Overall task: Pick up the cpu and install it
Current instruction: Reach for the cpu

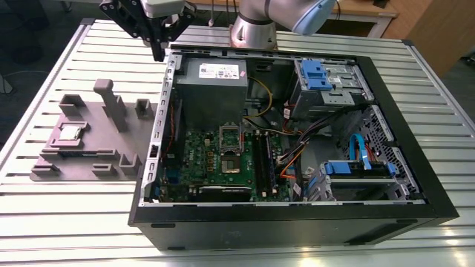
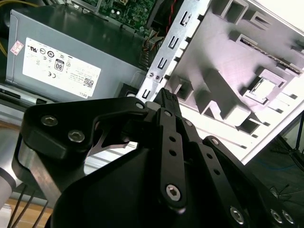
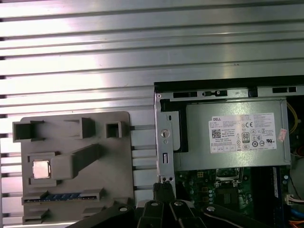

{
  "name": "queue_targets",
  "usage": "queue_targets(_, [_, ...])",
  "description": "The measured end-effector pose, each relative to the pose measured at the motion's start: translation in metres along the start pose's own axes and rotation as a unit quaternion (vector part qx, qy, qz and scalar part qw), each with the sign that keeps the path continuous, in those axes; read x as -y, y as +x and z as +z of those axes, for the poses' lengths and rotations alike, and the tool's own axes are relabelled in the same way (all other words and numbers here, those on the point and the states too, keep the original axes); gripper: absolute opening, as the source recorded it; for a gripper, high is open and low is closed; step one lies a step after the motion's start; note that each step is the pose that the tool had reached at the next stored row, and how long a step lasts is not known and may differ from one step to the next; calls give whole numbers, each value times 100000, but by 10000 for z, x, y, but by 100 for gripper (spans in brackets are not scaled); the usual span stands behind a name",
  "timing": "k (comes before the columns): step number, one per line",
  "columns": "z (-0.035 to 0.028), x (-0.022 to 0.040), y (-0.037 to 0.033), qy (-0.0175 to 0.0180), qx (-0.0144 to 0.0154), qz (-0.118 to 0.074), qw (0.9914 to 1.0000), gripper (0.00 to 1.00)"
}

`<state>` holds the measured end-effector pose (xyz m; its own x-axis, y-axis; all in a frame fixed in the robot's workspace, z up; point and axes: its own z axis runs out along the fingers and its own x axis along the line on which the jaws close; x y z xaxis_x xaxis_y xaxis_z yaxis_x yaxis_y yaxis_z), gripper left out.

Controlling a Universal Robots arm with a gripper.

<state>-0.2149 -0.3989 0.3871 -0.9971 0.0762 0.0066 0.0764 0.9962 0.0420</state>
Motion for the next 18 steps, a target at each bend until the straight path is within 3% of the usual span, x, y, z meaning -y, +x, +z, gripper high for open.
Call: queue_targets(18, [9,5,56,4,-62,5,100000,10])
